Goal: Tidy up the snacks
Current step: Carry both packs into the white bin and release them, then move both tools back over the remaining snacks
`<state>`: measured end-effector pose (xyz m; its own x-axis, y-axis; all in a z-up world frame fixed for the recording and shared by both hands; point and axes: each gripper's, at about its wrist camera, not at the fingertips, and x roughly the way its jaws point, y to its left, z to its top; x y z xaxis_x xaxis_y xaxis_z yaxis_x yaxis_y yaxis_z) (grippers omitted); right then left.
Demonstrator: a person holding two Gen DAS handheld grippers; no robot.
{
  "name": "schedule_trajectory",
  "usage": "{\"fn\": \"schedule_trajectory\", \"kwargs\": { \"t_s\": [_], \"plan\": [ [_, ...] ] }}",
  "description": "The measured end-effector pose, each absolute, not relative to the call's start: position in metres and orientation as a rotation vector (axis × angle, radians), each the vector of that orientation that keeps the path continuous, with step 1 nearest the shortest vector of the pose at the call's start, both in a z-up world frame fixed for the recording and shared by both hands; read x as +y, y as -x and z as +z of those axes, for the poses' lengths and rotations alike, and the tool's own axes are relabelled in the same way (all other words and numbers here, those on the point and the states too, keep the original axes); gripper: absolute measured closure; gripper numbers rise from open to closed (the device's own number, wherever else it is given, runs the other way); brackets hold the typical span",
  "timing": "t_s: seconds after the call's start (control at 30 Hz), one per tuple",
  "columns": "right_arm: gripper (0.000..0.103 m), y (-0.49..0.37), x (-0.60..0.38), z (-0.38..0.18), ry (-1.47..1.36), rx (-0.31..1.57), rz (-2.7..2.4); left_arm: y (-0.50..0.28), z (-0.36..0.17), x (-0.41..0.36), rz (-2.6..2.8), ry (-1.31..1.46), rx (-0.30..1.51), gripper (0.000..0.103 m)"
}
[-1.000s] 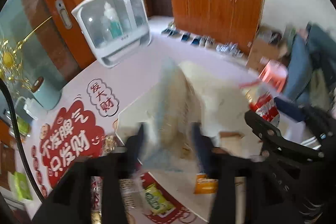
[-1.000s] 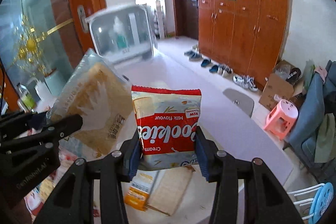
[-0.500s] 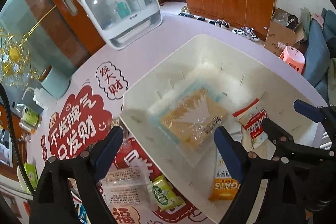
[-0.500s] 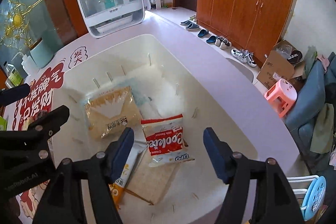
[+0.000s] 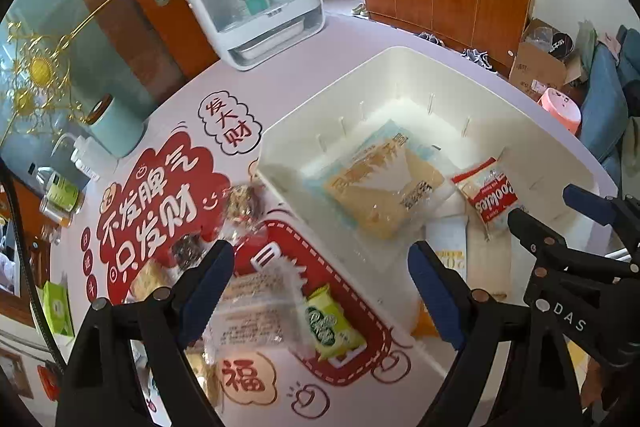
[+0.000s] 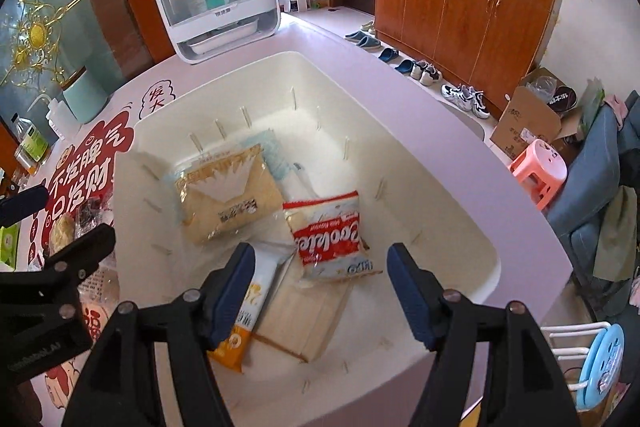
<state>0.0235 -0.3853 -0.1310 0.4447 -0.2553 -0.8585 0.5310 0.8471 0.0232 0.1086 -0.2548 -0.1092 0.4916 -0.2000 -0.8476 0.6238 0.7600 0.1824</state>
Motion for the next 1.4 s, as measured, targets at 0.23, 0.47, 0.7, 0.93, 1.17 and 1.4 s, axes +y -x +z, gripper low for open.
{"fn": "schedule_trajectory", "kwargs": {
  "t_s": [0.23, 0.47, 0.7, 0.93, 1.17, 1.4],
  "plan": [
    [0.034, -0.01, -0.358, -0.127, -0.303, 1.024, -0.489, -0.092, -0.093, -0.207, -0.503, -0.486, 0.924, 0.015],
    [0.034, 0.006, -0.327, -0.113, -0.284, 1.026, -0.486, -0.07, -0.077, -0.138, -0.445, -0.446, 0.911, 0.015],
    [0.034, 0.007, -0.288, -0.1, -0.252, 1.038, -0.434, -0.053, -0.082, -0.061, -0.325, -0.418, 0.928, 0.015],
    [0.034, -0.01, -0.222, -0.092, -0.156, 1.038, -0.268, -0.05, -0.109, 0.012, -0.172, -0.335, 1.044, 0.015],
    [0.034, -0.025, -0.172, -0.088, -0.089, 1.03, -0.102, -0.057, -0.115, 0.054, -0.091, -0.262, 1.048, 0.015],
    [0.015, -0.062, -0.159, -0.089, -0.13, 1.013, -0.005, -0.102, -0.122, 0.069, -0.119, -0.271, 1.032, 0.015]
  ]
}}
